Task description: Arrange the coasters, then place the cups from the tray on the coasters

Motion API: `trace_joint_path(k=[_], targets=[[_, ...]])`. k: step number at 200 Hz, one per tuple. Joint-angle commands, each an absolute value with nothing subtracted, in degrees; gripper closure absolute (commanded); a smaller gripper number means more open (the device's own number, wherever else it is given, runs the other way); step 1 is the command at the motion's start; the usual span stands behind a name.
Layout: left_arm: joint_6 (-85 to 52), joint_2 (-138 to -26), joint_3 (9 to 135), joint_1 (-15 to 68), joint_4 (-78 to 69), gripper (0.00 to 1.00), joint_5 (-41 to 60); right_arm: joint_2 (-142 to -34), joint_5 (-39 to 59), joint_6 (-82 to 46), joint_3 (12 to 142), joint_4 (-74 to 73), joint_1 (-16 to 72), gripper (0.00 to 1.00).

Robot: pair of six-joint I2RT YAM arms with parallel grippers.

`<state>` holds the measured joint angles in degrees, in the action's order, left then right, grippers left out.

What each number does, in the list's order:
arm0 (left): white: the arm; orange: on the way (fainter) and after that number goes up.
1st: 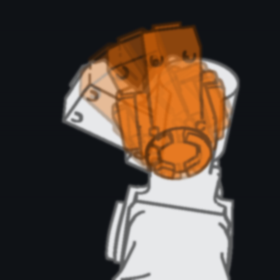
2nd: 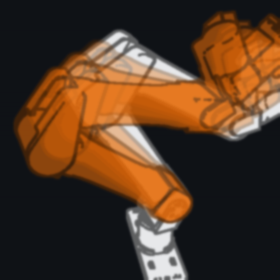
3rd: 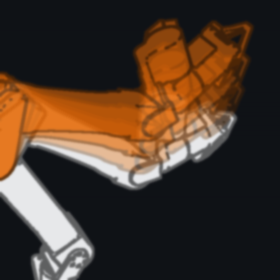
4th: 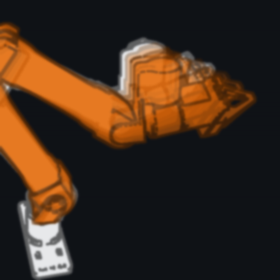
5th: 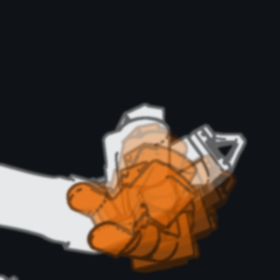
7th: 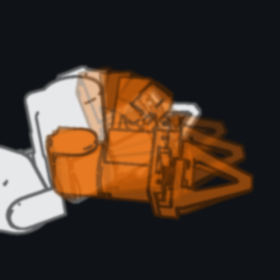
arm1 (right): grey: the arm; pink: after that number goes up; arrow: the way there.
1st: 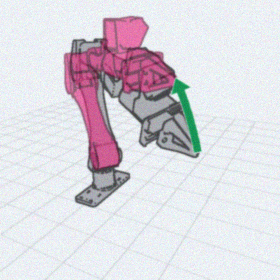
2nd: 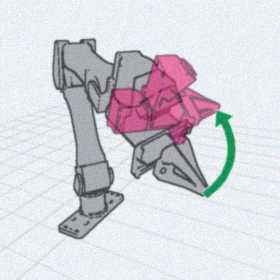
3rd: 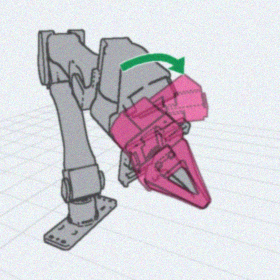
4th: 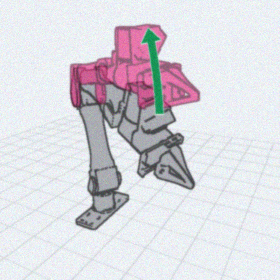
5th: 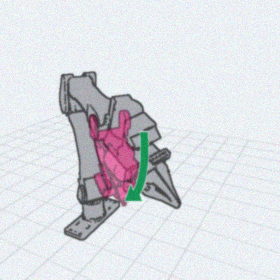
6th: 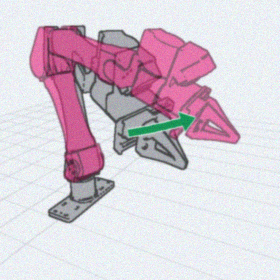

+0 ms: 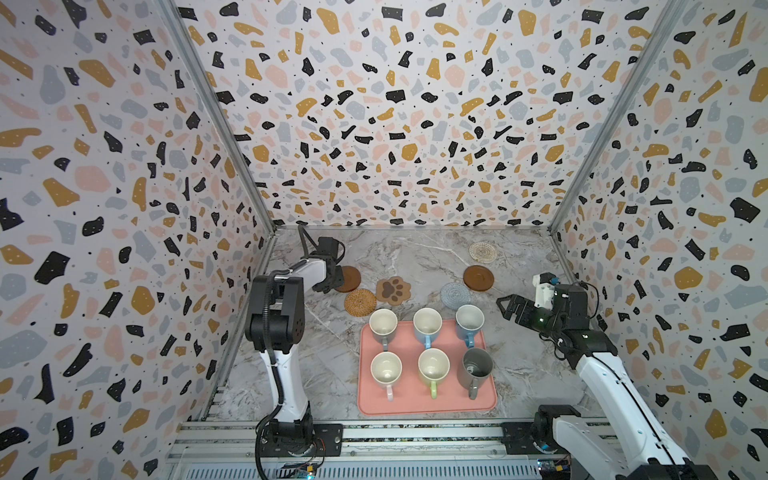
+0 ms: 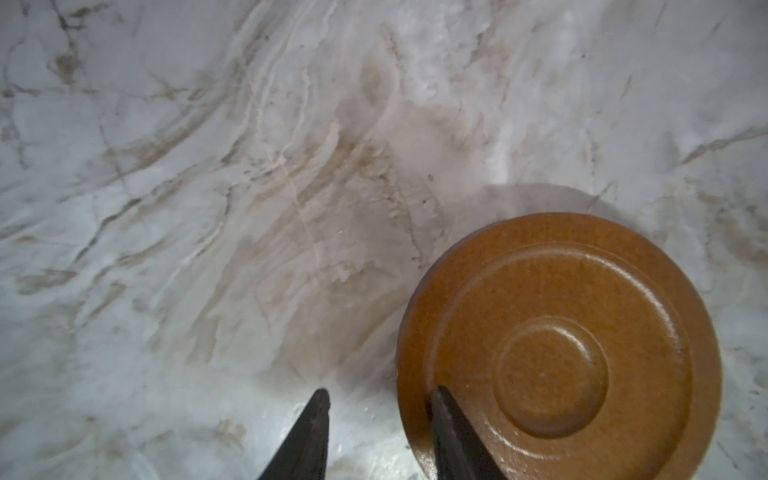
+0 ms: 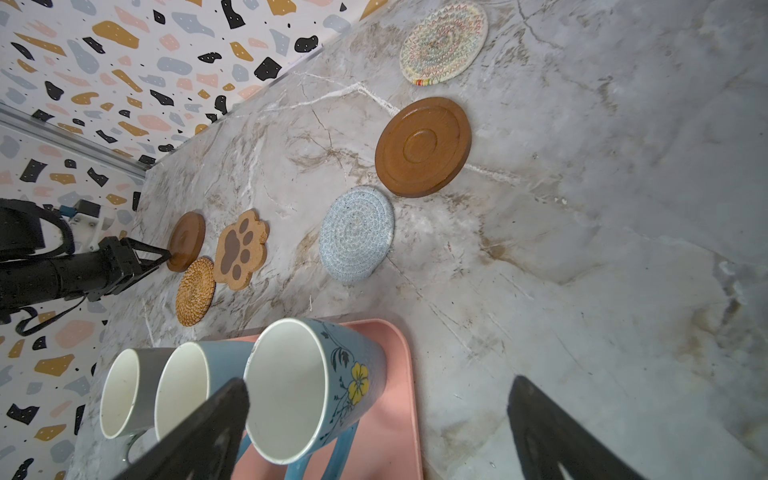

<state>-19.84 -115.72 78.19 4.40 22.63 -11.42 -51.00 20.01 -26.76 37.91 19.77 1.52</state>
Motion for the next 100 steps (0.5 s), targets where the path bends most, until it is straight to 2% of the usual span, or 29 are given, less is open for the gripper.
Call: trace_joint_path(k=[1,100], targets=[[-18.2,-114.9,75.2,3.0,27.1,0.58,-14.1,-50.4,20.1,-26.5,37.5,19.8,1.7,0.01],[-16.8,-109.6,68.0,-1.0,25.7,0.61,-14.5,-50.7,20.6,-27.1,37.0,18.8,1.7,0.01]])
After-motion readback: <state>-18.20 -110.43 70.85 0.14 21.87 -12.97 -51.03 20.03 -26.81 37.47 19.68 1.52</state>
